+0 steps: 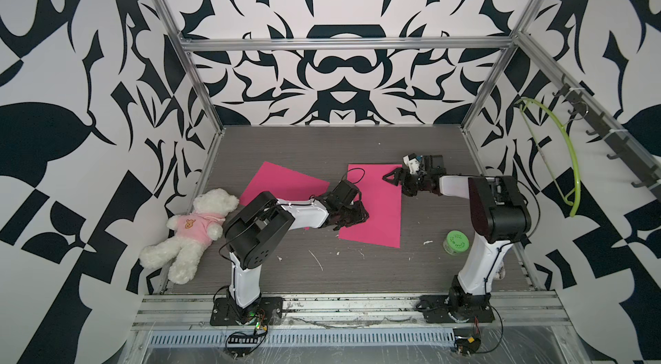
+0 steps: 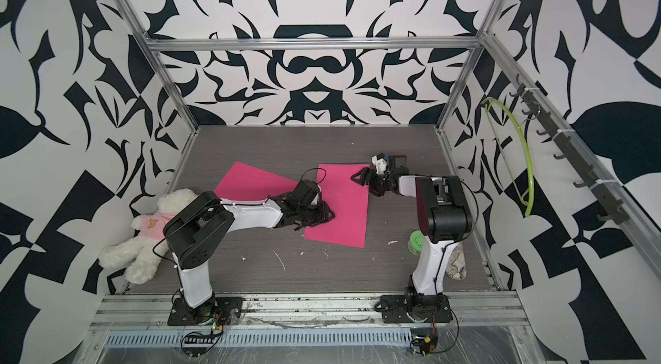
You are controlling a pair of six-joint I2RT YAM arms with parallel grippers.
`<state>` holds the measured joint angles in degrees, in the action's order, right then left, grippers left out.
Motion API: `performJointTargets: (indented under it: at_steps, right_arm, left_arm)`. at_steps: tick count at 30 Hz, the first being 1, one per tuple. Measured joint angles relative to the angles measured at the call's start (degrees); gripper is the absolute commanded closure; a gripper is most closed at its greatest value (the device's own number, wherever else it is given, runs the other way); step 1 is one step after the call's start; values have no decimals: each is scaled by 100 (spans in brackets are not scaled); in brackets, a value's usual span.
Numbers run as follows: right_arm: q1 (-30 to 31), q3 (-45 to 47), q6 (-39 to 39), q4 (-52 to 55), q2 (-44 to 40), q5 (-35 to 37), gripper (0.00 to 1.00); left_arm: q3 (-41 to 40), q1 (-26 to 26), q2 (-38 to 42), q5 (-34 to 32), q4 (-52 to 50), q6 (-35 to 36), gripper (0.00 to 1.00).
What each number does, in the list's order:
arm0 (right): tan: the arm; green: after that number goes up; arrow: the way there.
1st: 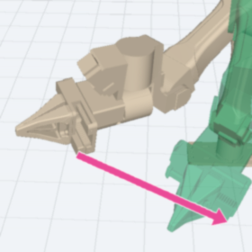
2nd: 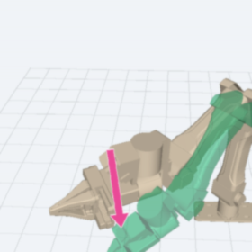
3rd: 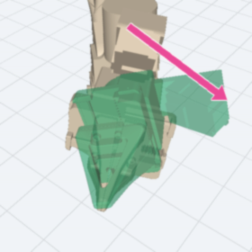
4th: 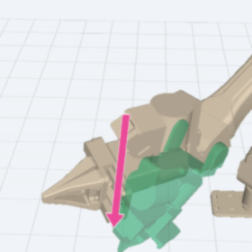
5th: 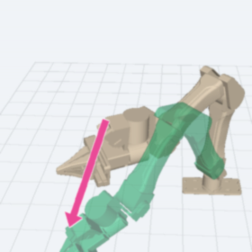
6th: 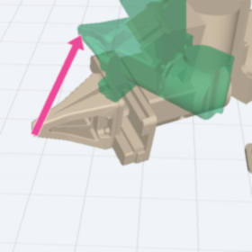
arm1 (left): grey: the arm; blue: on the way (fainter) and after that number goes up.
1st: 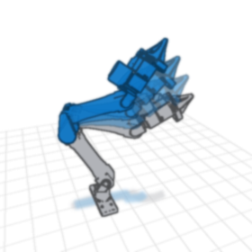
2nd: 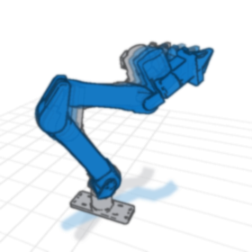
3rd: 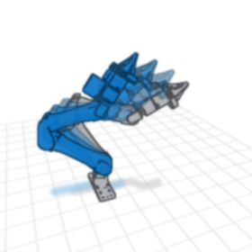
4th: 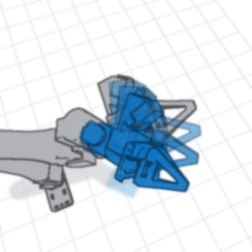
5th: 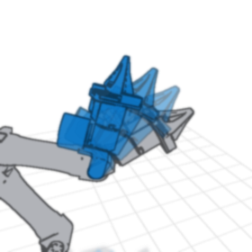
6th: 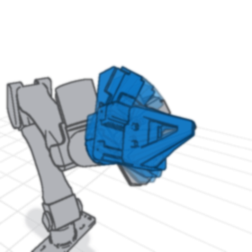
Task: Fold the rectangular paper in half along the long edge
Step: Fold the paper at the center of the board.
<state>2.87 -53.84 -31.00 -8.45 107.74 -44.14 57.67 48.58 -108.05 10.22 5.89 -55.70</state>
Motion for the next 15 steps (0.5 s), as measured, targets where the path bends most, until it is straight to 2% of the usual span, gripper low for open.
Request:
performJointTargets:
  at_steps: [7,11,15]
  right_arm:
    - [28,951,-240,-291,-726,20,27]
    - [92,1274,-380,-450,-927,35,35]
    - [142,1604,-492,-525,-1220,195,52]
  left_arm:
    - [-42,0,0,-35,101,-157,62]
    - [-59,0,-7,-42,170,-234,62]
    - [-68,0,-24,-42,247,-330,60]
